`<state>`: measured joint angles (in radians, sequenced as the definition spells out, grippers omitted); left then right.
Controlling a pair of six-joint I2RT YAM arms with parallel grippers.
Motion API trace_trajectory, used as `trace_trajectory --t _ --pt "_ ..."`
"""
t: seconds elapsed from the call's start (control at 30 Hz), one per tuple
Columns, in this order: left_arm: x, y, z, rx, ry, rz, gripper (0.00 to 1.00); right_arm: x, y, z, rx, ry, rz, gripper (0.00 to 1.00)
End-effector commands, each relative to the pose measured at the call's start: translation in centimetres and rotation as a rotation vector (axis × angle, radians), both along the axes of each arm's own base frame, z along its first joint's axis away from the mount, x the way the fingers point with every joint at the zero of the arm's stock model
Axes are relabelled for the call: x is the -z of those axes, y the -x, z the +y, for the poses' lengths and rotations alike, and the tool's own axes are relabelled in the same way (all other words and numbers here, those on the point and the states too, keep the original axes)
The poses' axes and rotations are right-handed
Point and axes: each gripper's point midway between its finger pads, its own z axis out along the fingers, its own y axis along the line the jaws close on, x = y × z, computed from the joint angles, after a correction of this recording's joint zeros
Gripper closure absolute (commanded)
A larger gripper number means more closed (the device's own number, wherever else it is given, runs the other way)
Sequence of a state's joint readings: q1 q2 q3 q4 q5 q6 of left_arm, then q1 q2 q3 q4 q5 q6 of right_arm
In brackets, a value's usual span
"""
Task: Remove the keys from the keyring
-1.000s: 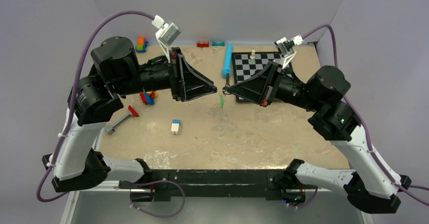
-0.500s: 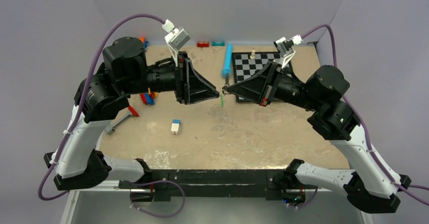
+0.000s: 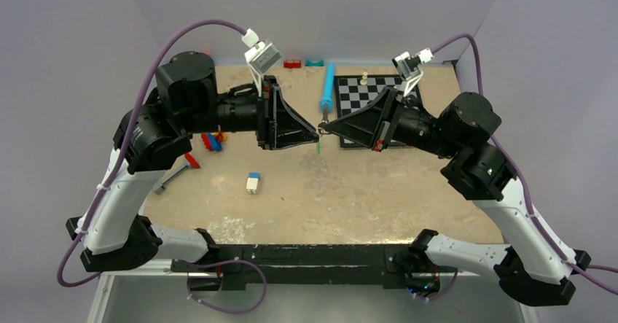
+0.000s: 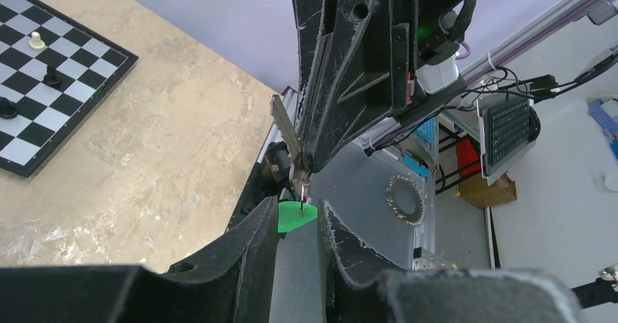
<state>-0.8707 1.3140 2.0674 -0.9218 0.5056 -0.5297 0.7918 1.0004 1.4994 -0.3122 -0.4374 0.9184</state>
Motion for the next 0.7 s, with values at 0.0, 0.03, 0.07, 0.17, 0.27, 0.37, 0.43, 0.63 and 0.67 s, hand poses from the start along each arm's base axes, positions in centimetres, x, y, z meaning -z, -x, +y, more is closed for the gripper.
trace_trajectory --t 0.0,0.03,0.07,0.17,0.27,0.37,0.43,0.63,0.67 --pt "-1.85 0.38 0.00 0.029 0.056 -0.059 0.72 -2.49 0.56 -0.46 -0.002 -0.063 -0.051 1.00" --pt "-1.94 0.42 0.01 0.031 0.059 -0.061 0.73 -2.41 0.54 -0.45 -0.002 -0.061 -0.049 1.00" --pt "-2.02 0.48 0.00 0.035 0.063 -0.063 0.73 -2.38 0.53 -0.43 -0.002 -0.060 -0.049 1.00" --pt "-2.11 0.61 -0.18 0.049 0.068 -0.063 0.74 -2.19 0.49 -0.44 0.001 -0.058 -0.045 1.00" --pt "-1.99 0.53 -0.29 0.051 0.064 -0.060 0.74 -2.15 0.49 -0.48 0.002 -0.057 -0.044 1.00" --pt "-1.93 0.41 -0.32 0.046 0.062 -0.060 0.76 -2.11 0.52 -0.47 0.001 -0.057 -0.044 1.00" --pt "-1.95 0.42 -0.33 0.046 0.062 -0.060 0.80 -2.13 0.51 -0.49 0.002 -0.057 -0.045 1.00" --pt "-2.01 0.31 -0.23 0.036 0.062 -0.061 0.94 -2.16 0.54 -0.49 0.001 -0.058 -0.046 1.00" --pt "-2.02 0.30 -0.22 0.034 0.064 -0.061 0.97 -2.17 0.53 -0.47 0.000 -0.059 -0.046 1.00"
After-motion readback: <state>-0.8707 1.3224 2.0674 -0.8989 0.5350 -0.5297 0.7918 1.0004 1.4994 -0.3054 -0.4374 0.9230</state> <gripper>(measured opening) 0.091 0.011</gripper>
